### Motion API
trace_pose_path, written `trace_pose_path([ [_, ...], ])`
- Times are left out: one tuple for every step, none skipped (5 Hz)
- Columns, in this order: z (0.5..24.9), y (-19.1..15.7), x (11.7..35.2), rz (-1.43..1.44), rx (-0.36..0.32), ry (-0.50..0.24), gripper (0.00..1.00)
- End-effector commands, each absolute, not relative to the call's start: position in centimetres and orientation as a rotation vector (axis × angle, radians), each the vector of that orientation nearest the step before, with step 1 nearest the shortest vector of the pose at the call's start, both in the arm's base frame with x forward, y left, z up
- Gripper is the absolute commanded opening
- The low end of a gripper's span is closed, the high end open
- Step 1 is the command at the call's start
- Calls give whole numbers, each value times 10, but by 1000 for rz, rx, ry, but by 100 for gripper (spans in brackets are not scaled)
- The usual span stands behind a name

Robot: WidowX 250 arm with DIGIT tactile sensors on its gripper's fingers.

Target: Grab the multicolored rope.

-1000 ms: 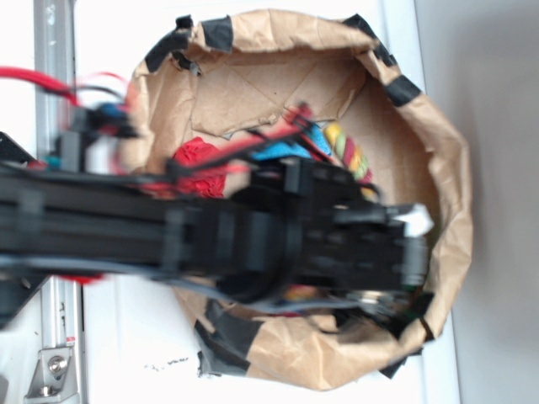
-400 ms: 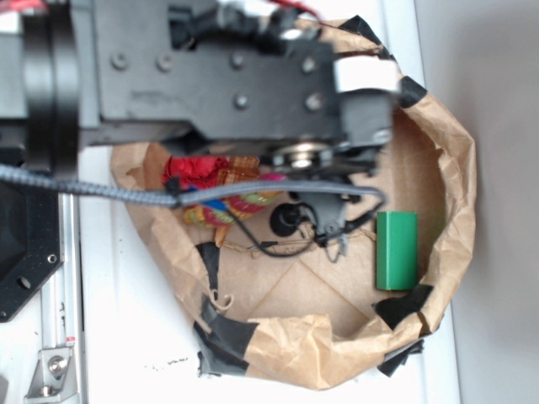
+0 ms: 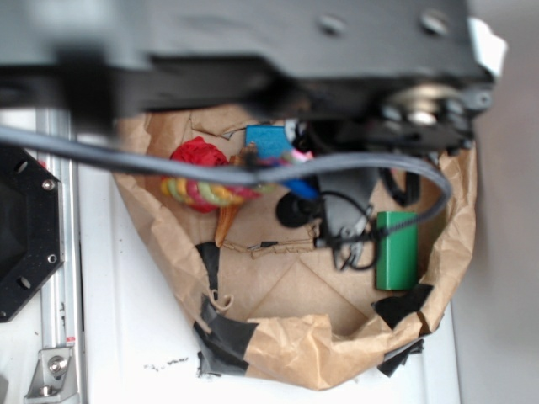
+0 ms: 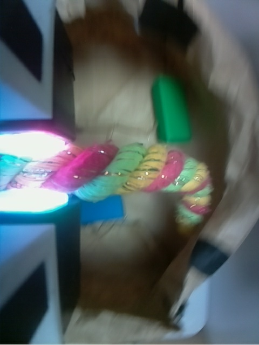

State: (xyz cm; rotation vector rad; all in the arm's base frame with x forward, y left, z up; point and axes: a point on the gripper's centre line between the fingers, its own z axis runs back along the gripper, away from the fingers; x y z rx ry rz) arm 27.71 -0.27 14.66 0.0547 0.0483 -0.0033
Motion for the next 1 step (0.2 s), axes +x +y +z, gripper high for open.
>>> trace_pose_path([
  [160,-6,290,73,43,-13,0],
])
